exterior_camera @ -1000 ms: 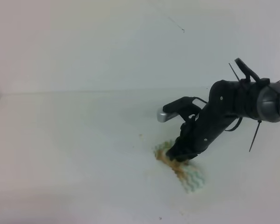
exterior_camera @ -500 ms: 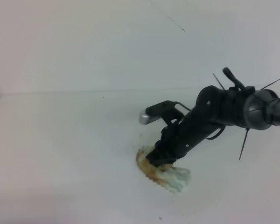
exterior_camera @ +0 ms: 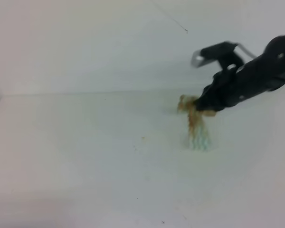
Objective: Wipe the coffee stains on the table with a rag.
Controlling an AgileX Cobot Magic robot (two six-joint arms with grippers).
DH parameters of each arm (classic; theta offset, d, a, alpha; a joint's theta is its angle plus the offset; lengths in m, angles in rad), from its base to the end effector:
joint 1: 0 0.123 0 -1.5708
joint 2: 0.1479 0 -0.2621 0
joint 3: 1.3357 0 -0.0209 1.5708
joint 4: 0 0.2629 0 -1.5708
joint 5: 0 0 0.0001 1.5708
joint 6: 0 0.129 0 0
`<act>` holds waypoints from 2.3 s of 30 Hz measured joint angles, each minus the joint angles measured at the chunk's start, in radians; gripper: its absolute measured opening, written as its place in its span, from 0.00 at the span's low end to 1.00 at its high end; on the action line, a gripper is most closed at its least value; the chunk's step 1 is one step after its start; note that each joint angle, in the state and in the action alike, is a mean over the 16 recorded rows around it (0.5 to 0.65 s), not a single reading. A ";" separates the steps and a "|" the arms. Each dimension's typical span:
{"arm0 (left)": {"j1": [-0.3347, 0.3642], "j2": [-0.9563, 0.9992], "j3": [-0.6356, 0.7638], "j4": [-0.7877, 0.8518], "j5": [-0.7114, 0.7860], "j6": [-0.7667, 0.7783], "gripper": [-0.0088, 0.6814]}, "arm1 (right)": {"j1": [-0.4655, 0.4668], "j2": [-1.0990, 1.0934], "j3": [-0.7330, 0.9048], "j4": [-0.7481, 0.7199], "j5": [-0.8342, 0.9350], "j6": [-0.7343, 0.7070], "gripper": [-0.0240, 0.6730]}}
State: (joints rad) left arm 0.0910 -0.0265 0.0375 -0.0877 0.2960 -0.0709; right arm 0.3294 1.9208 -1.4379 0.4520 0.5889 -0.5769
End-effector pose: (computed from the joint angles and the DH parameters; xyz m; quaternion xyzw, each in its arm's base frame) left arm 0.1260 0.0082 0.1675 -0.0877 0.7751 -0.0299 0.6250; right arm 0.4155 0.1752 0.1704 -0.2804 0.9012 0.1369 0.3008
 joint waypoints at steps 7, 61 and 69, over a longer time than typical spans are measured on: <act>0.000 0.000 0.000 0.000 0.000 0.000 0.01 | -0.066 -0.117 0.113 -0.017 -0.068 0.001 0.04; 0.000 0.000 0.000 0.000 0.000 0.000 0.01 | -0.092 -1.005 0.530 -0.065 0.150 0.086 0.03; 0.000 0.002 -0.002 0.000 0.001 0.000 0.01 | -0.092 -1.335 0.676 -0.137 0.057 0.150 0.03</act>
State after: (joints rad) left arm 0.0910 -0.0249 0.0352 -0.0877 0.2969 -0.0709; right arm 0.2371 0.5860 -0.7618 0.3145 0.6455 -0.4274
